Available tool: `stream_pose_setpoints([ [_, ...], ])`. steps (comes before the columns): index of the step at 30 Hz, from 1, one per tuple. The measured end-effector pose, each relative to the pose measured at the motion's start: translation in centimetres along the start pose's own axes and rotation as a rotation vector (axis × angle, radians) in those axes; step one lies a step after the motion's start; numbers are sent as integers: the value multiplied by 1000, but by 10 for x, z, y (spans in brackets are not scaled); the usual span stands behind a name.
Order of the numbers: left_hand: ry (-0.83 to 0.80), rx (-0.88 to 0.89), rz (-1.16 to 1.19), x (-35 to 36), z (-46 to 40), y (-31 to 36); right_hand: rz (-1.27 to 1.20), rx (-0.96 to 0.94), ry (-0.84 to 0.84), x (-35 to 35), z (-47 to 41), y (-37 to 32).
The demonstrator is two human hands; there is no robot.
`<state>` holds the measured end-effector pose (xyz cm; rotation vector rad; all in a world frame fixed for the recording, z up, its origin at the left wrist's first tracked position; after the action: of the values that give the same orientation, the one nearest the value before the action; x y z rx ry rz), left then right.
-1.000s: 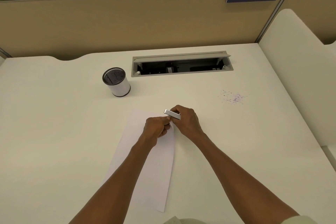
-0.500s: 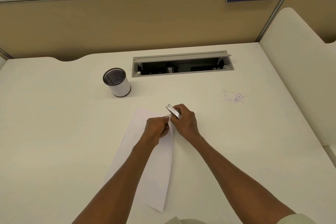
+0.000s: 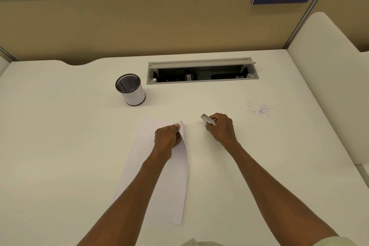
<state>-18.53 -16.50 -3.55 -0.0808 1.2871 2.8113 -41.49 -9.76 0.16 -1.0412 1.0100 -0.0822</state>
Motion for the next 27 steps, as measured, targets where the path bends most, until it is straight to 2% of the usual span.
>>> stream_pose_setpoints([
  [6,4,-12,26,-5,0,2,-138,136,-48,-1,-12,11],
  [10,-10,-31,64,-6,1,1,-164,163,-93,9,-19,-8],
  [27,-51,-47,129,-9,4,4,370,-167,66,41,-66,-97],
])
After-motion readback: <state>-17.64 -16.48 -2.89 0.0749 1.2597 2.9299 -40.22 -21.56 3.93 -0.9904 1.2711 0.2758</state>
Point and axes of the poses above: each hand's wrist, its own z-axis away from the middle knuckle, its own x-axis out of the palm, y = z × x, the point moved 10 cm from there along -z, towards the middle knuckle, and after that the axes turned 9 degrees about y, right-handed, at the moved point
